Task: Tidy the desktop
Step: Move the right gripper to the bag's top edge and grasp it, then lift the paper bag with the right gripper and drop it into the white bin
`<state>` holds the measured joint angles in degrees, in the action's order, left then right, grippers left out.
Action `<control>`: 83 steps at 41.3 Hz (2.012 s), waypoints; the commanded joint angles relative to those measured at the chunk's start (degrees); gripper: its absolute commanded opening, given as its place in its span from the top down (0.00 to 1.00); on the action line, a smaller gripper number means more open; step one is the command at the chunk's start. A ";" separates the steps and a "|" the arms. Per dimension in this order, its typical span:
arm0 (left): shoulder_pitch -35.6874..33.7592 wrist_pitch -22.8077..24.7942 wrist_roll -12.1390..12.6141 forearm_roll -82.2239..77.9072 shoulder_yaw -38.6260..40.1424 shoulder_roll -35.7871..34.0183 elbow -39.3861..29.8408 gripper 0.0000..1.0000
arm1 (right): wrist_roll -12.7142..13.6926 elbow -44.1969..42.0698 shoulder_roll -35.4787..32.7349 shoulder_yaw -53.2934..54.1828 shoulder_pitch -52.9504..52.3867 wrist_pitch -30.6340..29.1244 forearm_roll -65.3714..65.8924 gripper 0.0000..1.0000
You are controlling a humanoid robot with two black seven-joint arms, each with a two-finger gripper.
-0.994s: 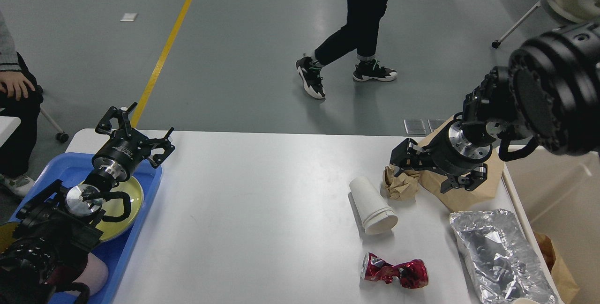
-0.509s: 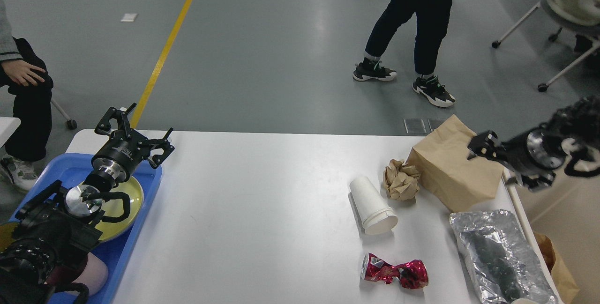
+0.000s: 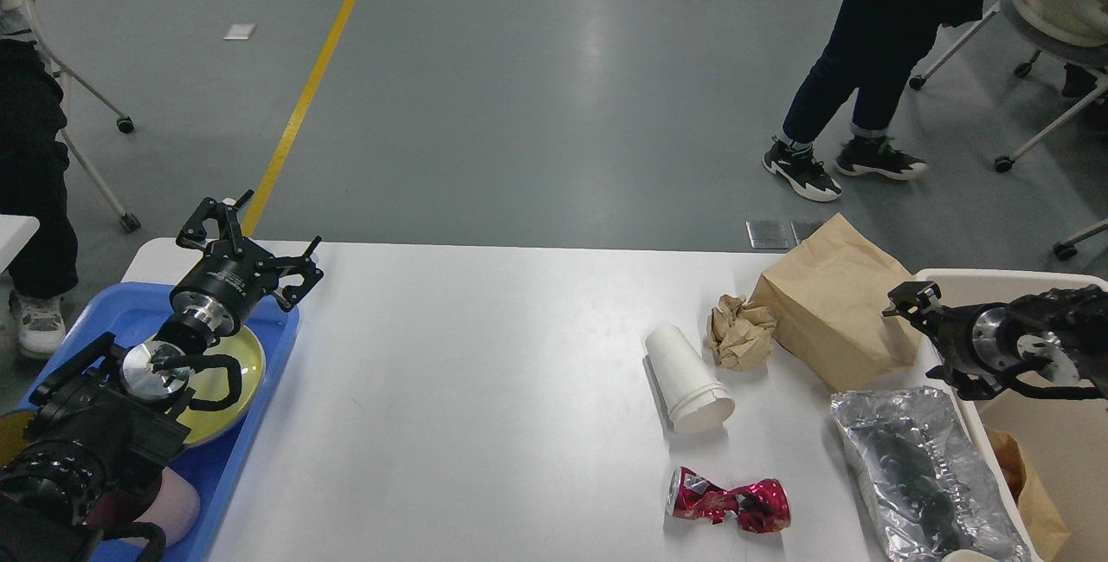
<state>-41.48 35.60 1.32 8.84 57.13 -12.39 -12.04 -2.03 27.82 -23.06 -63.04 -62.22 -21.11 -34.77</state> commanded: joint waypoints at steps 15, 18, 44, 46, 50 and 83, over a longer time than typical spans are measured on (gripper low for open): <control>0.00 0.00 0.00 0.04 0.00 0.00 -0.09 0.00 | 5.11 -0.31 0.91 12.15 1.75 3.26 1.11 1.00; 0.00 0.00 0.00 0.04 0.00 0.00 -0.09 0.00 | 5.02 -0.14 1.44 12.15 1.40 3.44 1.20 1.00; 0.00 0.00 -0.09 0.04 0.00 0.00 0.00 0.00 | 4.93 -0.14 -3.21 11.80 -5.97 1.86 2.16 1.00; 0.00 0.00 0.00 0.04 0.00 0.00 -0.09 0.00 | 5.02 -0.05 -4.70 11.45 -9.48 -0.67 3.21 1.00; 0.00 0.00 -0.09 0.04 0.00 0.00 -0.01 0.00 | 5.02 -0.23 -6.38 11.01 -20.46 -11.65 11.54 1.00; 0.00 0.00 0.00 -0.05 0.00 0.00 -0.01 0.00 | 5.11 46.72 -2.34 6.18 -71.99 -29.43 48.83 1.00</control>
<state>-41.50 35.56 1.23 8.84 57.13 -12.39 -12.09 3.14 77.22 -25.73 -52.93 -135.54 -52.60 13.32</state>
